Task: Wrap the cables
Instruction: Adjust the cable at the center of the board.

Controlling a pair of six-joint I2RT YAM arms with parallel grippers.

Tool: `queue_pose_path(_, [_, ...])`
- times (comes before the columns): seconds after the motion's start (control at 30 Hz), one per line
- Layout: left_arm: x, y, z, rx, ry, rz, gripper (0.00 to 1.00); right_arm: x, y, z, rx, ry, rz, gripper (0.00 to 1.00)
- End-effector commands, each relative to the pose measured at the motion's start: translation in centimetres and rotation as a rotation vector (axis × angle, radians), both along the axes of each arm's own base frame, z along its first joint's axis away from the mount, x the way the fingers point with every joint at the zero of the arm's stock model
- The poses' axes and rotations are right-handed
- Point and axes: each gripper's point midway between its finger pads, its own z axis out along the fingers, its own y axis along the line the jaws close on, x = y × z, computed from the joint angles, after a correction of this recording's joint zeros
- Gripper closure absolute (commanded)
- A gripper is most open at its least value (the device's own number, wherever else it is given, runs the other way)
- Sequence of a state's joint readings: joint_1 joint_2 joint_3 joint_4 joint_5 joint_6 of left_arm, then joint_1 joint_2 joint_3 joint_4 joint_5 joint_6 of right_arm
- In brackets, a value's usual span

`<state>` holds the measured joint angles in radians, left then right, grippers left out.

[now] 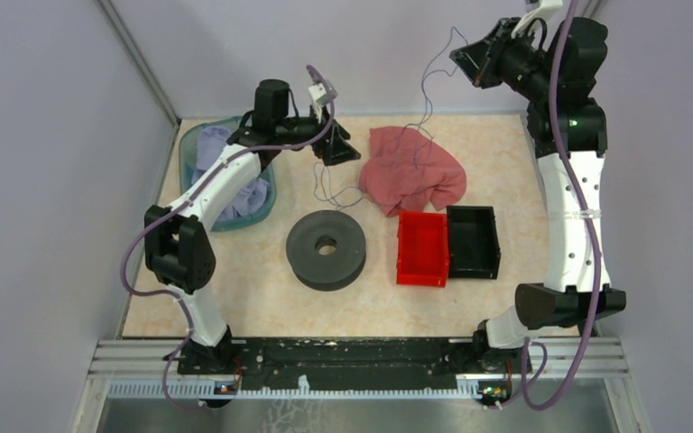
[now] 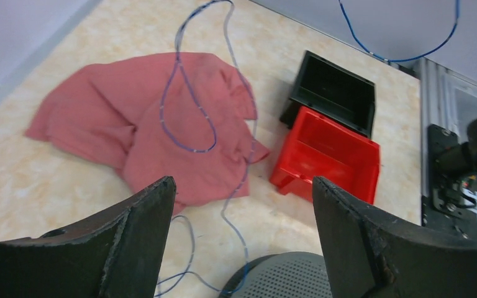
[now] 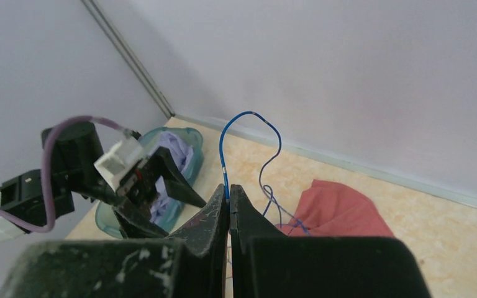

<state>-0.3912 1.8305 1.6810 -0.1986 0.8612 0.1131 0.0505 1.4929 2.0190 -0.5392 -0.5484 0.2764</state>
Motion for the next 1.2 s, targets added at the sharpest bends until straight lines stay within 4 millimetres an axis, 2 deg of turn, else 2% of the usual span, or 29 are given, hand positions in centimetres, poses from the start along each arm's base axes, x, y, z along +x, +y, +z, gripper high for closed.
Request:
queue_pose_path(0.0, [-3.7, -3.0, 0.9, -0.074, 0.006, -0.148, 0.16, -2.3, 0.4, 6.2, 0.031, -0.165, 0.021, 1.0])
queue_pose_path(0.13, [-6.2, -5.8, -0.6, -0.076, 0.01, -0.194, 0.22, -3.1, 0.7, 7.3, 0.054, -0.181, 0.044, 1.0])
queue_pose_path(0.33, [-7.6, -9.6, -3.2, -0.067, 0.076, -0.248, 0.28, -4.0, 1.2, 7.5, 0.08, -0.17, 0.073, 1.0])
queue_pose_path(0.47, [-7.9, -10.8, -4.1, -0.082, 0.094, -0.257, 0.3, -4.3, 1.0, 7.4, 0.076, -0.172, 0.06, 1.0])
queue_pose_path(0.57, [-7.4, -10.7, -5.5, -0.062, 0.087, -0.24, 0.3, -4.8, 0.9, 7.6, 0.069, -0.182, 0.061, 1.0])
queue_pose_path(0.67, [-7.8, -9.8, -6.5, -0.031, 0.053, -0.254, 0.28, -5.0, 0.4, 7.8, 0.051, -0.197, 0.028, 1.0])
queue_pose_path(0.7, [-8.1, -9.3, -7.2, -0.017, 0.042, -0.258, 0.26, -5.0, 0.2, 7.7, 0.045, -0.196, 0.015, 1.0])
queue_pose_path(0.83, [-8.4, -6.7, -7.7, 0.029, -0.05, -0.251, 0.19, -4.6, -0.3, 7.1, 0.03, -0.188, -0.014, 1.0])
queue_pose_path(1.0, [-9.2, -4.3, -8.6, 0.097, -0.156, -0.268, 0.18, -4.3, -0.3, 6.7, 0.042, -0.171, -0.009, 1.0])
queue_pose_path(1.07, [-10.1, -4.3, -8.7, 0.094, -0.168, -0.306, 0.2, -4.4, 0.1, 6.5, 0.057, -0.164, 0.018, 1.0])
queue_pose_path(1.17, [-11.3, -5.4, -8.3, 0.069, -0.16, -0.368, 0.26, -4.6, 1.1, 6.1, 0.083, -0.147, 0.086, 1.0])
